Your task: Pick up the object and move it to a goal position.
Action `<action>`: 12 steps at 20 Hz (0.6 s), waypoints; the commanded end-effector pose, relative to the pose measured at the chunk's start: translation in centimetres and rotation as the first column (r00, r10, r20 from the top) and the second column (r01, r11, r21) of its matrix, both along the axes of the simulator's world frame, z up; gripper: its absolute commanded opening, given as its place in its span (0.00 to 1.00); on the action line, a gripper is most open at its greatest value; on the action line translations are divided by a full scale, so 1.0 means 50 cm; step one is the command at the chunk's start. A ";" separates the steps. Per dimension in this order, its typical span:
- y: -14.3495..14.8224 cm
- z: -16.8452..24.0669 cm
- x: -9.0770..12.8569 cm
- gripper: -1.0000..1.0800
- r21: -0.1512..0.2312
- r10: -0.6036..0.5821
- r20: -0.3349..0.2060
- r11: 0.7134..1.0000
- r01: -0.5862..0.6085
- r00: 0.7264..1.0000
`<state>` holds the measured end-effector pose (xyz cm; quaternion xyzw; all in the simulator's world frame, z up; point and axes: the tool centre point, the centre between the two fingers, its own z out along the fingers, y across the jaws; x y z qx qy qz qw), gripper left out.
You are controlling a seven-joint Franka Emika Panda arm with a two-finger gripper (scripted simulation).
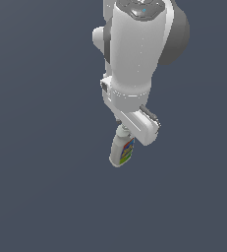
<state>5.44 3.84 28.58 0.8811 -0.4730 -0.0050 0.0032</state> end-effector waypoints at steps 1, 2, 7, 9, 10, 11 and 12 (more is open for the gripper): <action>0.000 0.029 0.023 0.00 0.001 0.000 0.012 1.000 0.000 1.000; 0.000 0.034 0.029 0.00 0.001 0.000 0.012 1.000 0.000 1.000; -0.001 0.052 0.053 0.00 0.001 0.000 0.012 1.000 0.000 1.000; -0.001 0.057 0.059 0.00 0.001 0.000 0.012 1.000 0.000 1.000; -0.001 0.059 0.062 0.00 0.001 0.000 0.012 1.000 0.000 1.000; -0.001 0.061 0.064 0.00 0.001 0.000 0.012 1.000 0.000 1.000; -0.001 0.062 0.066 0.00 0.001 0.000 0.012 1.000 0.000 1.000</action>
